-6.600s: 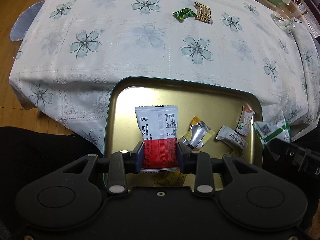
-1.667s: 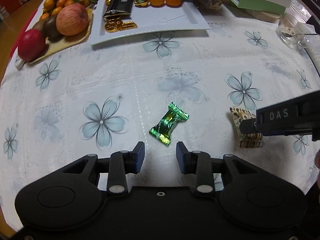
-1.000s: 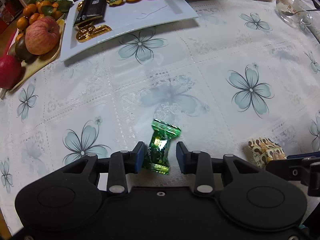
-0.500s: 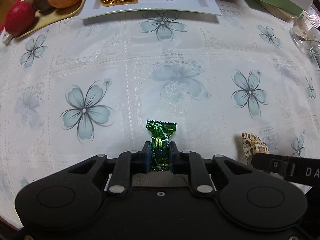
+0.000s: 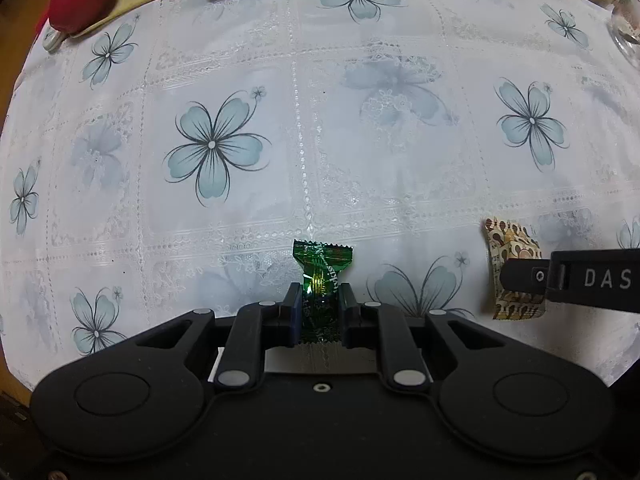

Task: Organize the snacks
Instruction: 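Carry the green candy and brown packet over the gold tray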

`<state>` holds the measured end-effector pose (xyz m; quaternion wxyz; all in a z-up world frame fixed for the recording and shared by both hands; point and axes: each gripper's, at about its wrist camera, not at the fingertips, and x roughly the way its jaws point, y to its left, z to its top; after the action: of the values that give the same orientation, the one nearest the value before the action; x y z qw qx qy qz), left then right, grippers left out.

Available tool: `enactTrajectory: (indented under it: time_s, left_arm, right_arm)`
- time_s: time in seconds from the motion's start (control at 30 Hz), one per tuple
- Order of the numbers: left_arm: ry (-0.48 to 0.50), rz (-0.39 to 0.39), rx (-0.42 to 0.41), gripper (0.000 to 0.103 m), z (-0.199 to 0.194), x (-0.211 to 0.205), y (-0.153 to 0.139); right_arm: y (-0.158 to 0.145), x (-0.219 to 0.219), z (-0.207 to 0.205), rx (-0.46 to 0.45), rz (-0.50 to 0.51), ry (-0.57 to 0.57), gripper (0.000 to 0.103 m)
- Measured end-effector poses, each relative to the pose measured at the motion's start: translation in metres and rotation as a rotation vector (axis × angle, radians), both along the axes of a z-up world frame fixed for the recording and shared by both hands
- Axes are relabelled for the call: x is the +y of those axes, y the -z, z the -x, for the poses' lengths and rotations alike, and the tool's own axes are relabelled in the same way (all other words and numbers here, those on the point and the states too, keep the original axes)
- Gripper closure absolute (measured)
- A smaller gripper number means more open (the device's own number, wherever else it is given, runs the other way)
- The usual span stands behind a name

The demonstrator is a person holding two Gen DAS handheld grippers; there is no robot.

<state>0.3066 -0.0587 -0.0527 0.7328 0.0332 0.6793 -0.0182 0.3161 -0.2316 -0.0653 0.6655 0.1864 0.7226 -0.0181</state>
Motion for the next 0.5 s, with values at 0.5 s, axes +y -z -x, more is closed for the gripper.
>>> enactTrajectory:
  time_s: [0.5]
  left_arm:
    - [0.008,0.109,0.051,0.080,0.005,0.009,-0.007]
  right_arm:
    - [0.008,0.027,-0.001,0.021,-0.022,-0.089,0.070]
